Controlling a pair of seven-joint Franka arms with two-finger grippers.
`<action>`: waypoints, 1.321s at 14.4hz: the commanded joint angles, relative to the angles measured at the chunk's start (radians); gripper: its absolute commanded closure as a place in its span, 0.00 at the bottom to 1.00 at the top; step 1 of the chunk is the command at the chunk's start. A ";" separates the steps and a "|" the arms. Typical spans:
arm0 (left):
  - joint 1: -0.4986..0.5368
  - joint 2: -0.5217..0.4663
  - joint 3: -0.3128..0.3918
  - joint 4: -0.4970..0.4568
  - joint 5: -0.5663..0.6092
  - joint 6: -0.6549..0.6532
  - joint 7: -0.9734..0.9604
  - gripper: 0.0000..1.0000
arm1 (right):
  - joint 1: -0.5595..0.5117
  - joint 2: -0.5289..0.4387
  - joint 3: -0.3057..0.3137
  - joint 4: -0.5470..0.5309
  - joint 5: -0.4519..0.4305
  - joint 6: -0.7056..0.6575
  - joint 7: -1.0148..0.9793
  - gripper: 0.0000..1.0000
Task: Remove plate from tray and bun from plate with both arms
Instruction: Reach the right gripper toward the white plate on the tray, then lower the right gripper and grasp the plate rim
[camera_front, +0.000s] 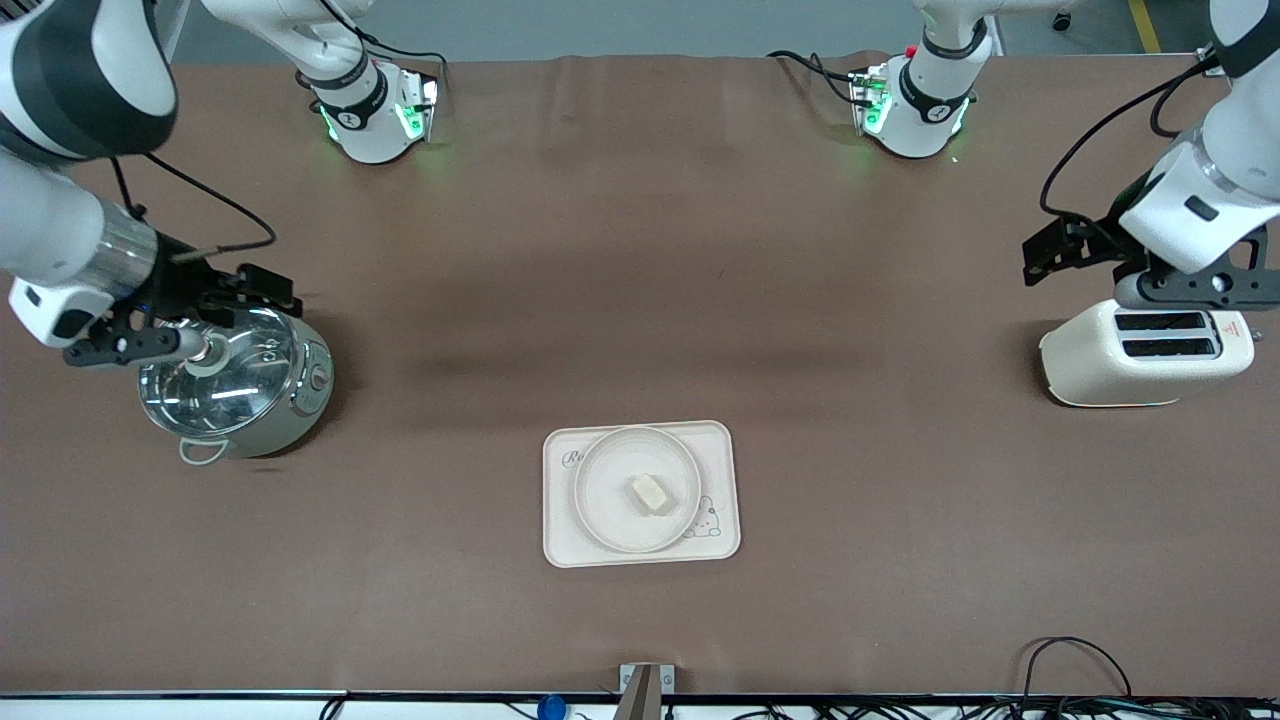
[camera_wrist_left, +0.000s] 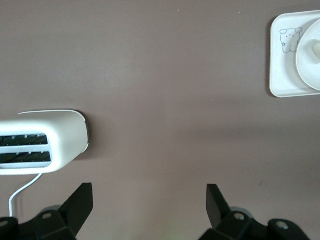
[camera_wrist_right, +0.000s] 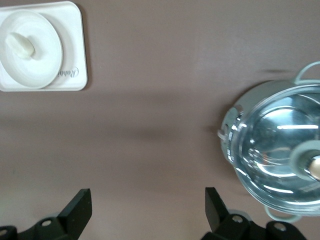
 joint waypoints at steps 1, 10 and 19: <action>0.007 0.041 -0.001 0.020 -0.003 0.031 -0.001 0.00 | 0.037 0.045 0.001 -0.002 0.044 0.069 0.065 0.00; 0.019 0.151 0.005 0.021 -0.001 0.134 -0.001 0.00 | 0.227 0.245 0.004 0.007 0.104 0.397 0.342 0.00; 0.042 0.222 0.007 0.052 -0.004 0.139 -0.003 0.00 | 0.393 0.580 0.007 0.102 0.106 0.880 0.511 0.00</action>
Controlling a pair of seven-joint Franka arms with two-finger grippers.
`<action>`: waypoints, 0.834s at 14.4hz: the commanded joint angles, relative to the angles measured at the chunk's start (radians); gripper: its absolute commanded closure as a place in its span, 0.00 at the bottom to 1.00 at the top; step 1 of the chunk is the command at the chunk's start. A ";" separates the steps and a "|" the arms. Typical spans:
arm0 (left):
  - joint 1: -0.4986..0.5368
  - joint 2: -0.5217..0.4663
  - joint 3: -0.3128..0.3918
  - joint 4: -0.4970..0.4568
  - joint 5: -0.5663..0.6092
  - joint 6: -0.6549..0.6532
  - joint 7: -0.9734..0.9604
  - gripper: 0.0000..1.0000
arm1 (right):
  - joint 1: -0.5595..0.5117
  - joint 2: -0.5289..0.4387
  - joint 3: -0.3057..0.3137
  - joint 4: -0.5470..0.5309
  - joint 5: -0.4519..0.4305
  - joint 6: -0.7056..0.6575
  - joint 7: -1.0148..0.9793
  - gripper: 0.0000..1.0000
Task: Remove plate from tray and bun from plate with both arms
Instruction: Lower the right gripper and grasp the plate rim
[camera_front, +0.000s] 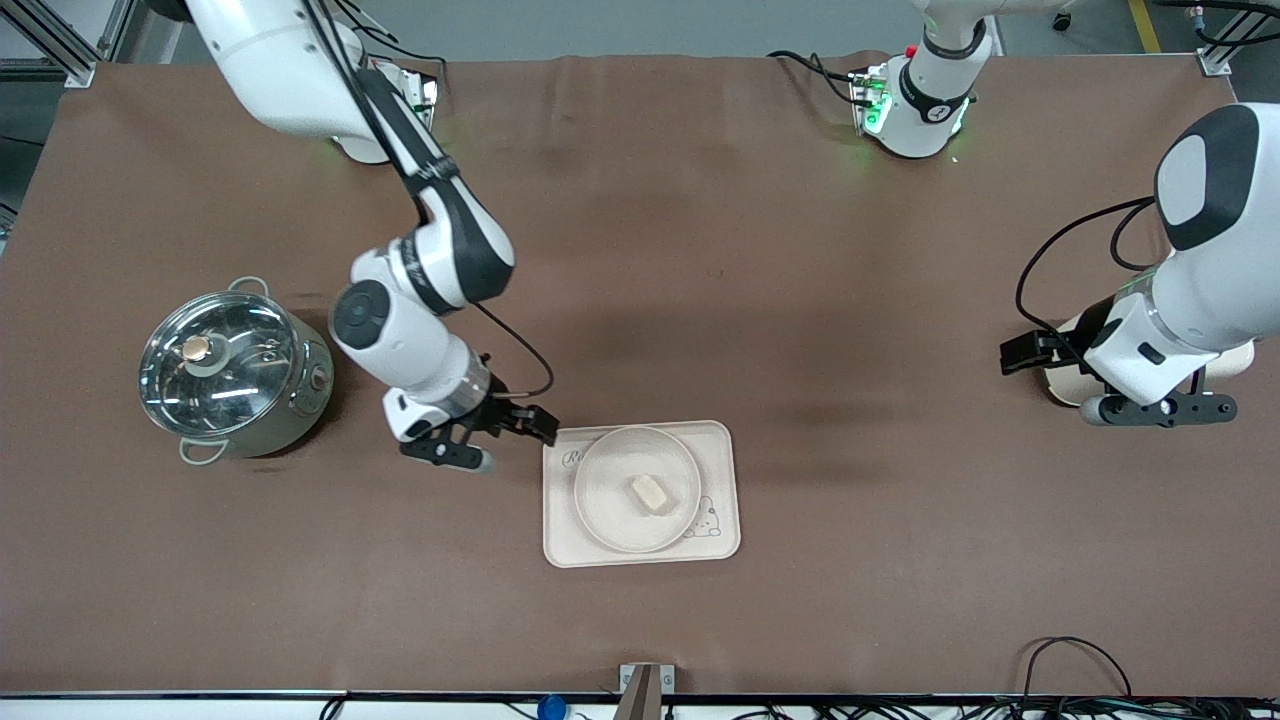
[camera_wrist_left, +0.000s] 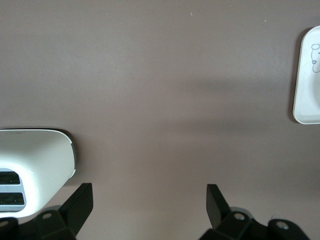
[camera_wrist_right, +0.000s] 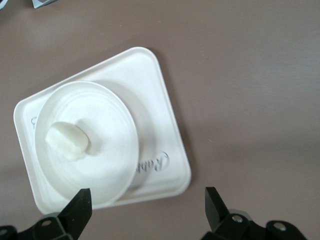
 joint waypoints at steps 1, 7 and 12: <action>0.007 0.024 -0.001 0.037 -0.004 -0.003 -0.002 0.00 | 0.018 0.087 -0.001 0.069 0.017 0.078 0.010 0.00; 0.011 0.024 0.000 0.037 -0.004 -0.003 0.000 0.00 | 0.021 0.179 0.000 0.126 0.005 0.239 -0.010 0.00; 0.011 0.021 0.000 0.035 -0.009 -0.003 0.000 0.00 | 0.038 0.249 -0.001 0.142 -0.010 0.389 -0.061 0.00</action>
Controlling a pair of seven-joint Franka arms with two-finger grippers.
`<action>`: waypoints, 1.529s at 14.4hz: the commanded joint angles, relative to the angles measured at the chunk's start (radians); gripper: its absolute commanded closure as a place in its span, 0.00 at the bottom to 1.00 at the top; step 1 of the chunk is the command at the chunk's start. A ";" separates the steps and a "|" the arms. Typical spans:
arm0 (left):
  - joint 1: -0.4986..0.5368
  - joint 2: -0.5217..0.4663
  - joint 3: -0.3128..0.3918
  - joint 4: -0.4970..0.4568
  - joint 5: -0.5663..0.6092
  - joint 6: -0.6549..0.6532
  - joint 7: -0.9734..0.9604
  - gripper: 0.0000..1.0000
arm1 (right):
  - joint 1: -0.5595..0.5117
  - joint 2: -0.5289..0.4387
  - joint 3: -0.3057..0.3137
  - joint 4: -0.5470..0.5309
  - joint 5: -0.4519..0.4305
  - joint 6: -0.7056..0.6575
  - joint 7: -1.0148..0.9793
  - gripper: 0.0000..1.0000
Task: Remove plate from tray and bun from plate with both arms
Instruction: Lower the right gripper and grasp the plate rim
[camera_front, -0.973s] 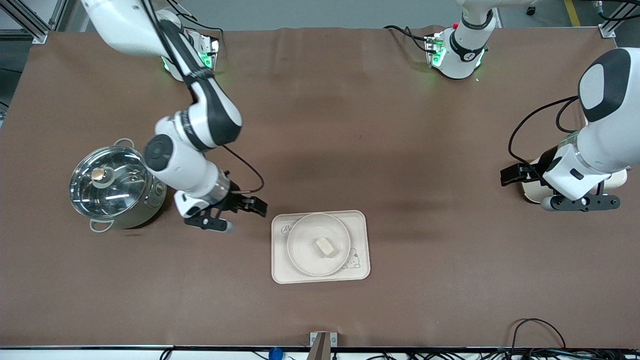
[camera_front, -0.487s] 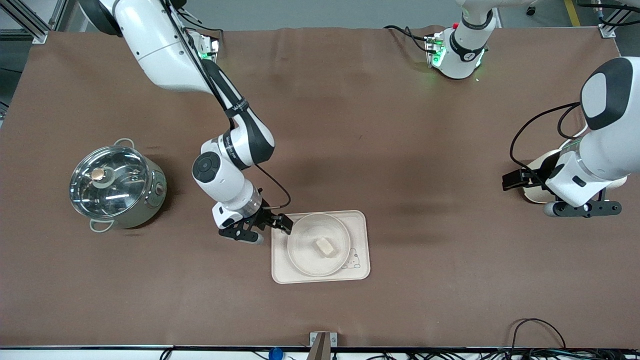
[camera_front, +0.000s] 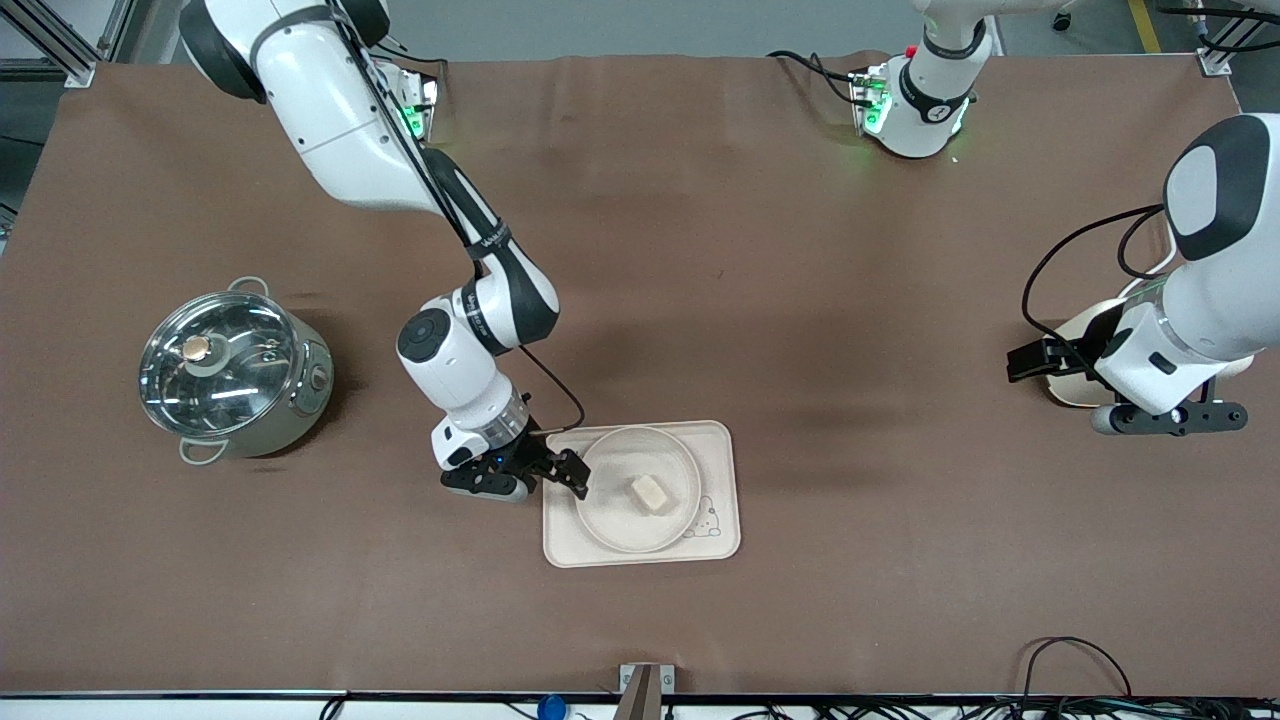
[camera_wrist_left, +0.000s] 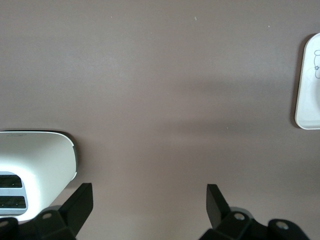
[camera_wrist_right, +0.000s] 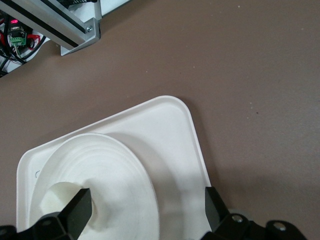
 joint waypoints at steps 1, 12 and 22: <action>0.004 0.005 -0.001 0.020 -0.009 -0.003 0.000 0.00 | 0.010 0.048 -0.002 0.048 -0.007 0.036 -0.036 0.00; 0.004 -0.014 -0.002 0.016 -0.006 -0.026 0.000 0.00 | 0.027 0.177 -0.002 0.135 -0.058 0.163 -0.070 0.34; -0.048 0.080 -0.015 0.008 -0.015 0.033 -0.087 0.00 | 0.024 0.174 -0.002 0.134 -0.055 0.163 -0.108 0.83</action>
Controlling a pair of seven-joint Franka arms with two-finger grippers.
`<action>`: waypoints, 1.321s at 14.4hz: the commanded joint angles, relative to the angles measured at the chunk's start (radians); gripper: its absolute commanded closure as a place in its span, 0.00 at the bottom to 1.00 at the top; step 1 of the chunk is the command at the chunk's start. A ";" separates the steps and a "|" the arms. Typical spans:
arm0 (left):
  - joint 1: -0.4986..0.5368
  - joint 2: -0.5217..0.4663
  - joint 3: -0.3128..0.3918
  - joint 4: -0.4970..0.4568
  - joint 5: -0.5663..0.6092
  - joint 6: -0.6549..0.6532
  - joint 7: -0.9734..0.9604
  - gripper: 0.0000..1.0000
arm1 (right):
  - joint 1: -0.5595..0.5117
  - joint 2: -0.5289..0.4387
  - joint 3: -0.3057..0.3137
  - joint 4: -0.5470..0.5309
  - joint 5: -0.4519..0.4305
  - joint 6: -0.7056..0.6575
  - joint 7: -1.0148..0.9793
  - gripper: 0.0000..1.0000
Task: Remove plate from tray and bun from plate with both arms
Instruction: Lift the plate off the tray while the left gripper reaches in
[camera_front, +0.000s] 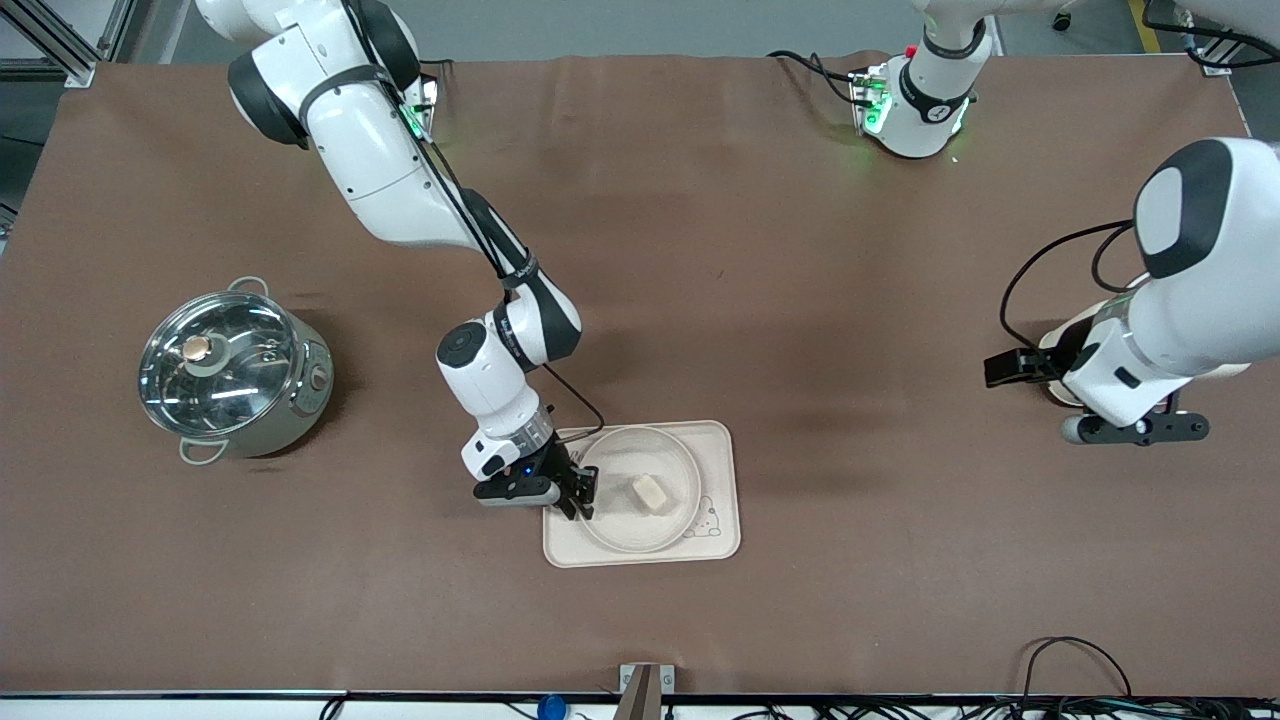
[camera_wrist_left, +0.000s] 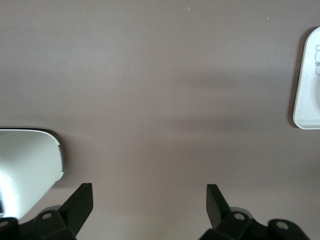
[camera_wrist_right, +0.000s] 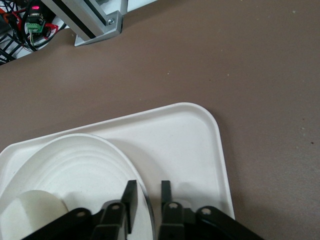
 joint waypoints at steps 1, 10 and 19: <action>-0.037 0.040 -0.001 0.004 -0.014 0.034 -0.070 0.00 | -0.005 0.009 0.001 0.016 -0.009 0.008 -0.011 0.89; -0.129 0.121 -0.002 0.007 -0.021 0.086 -0.310 0.00 | -0.012 -0.091 0.056 -0.155 -0.012 0.117 -0.037 1.00; -0.168 0.120 -0.002 0.010 -0.158 0.084 -0.450 0.00 | -0.108 -0.352 0.203 -0.551 -0.009 0.114 -0.031 1.00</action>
